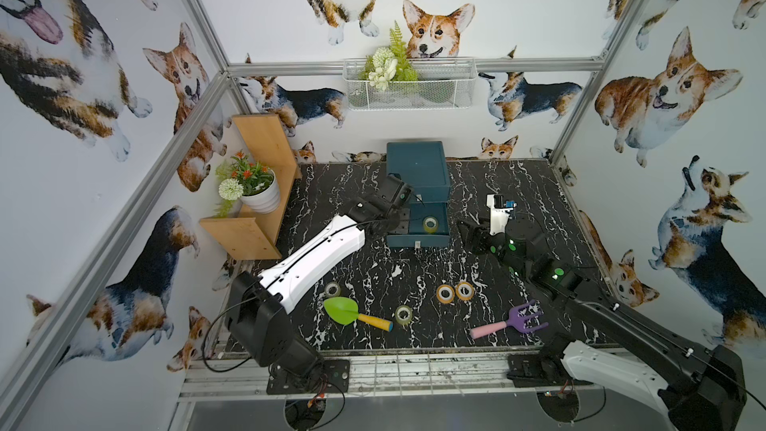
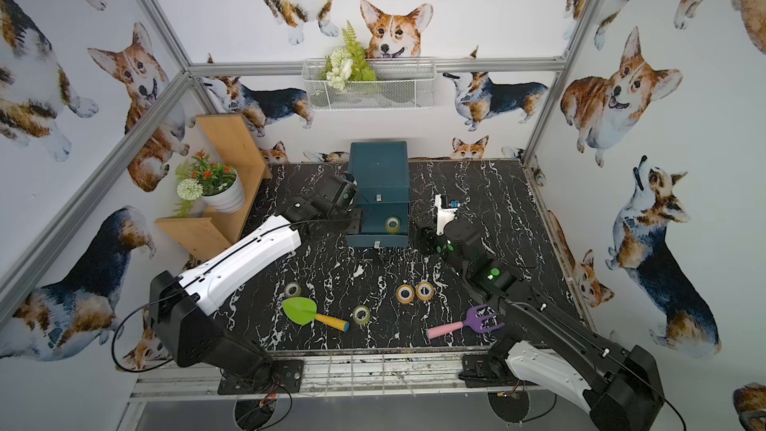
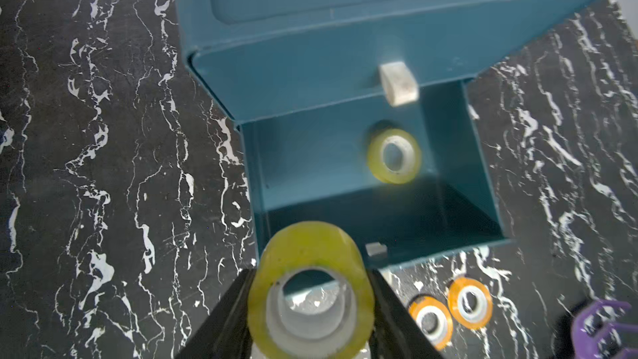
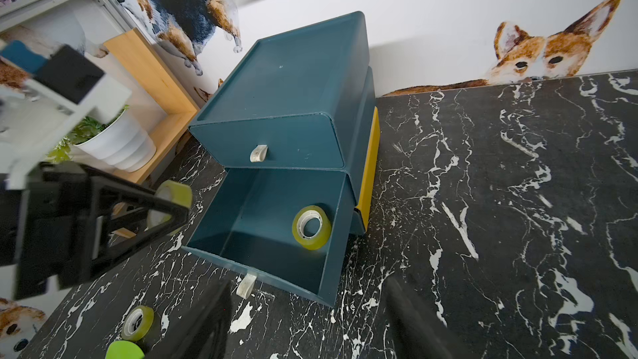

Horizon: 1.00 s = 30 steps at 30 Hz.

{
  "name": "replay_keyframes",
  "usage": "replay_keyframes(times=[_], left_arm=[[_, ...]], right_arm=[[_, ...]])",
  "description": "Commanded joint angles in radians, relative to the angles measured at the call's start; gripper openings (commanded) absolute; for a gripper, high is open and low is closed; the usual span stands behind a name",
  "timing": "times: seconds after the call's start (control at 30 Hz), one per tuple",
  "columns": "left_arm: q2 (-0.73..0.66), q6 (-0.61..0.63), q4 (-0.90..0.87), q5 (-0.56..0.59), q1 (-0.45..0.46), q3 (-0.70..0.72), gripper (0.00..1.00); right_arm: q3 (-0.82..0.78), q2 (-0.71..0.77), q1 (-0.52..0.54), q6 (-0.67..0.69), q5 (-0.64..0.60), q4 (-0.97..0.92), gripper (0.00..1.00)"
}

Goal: Place the transparent tape into the drawer according to color
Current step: Place the tape in the drawer.

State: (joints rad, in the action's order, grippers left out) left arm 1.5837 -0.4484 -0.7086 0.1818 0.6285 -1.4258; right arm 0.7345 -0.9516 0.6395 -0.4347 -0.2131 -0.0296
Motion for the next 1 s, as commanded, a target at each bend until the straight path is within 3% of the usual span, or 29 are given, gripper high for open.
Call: replay_keyframes(times=[0.0,0.3,0.7,0.97], left_arm=[[0.043,0.037,0.037,-0.02,-0.016,-0.017,0.44],[0.14,0.056,0.023,-0.05,-0.018,-0.065,0.43],[0.169,0.063,0.003,-0.031,-0.018,-0.066,0.46],[0.185,0.063,0.005,-0.04,-0.018,-0.078,0.59]], right_arm=[[0.011,0.009,-0.001,-0.001,-0.021,0.022,0.75],[0.015,-0.003,-0.003,-0.003,-0.012,0.028,0.75],[0.016,-0.001,-0.003,-0.003,-0.011,0.03,0.75],[0.017,0.002,-0.003,-0.001,-0.012,0.028,0.75]])
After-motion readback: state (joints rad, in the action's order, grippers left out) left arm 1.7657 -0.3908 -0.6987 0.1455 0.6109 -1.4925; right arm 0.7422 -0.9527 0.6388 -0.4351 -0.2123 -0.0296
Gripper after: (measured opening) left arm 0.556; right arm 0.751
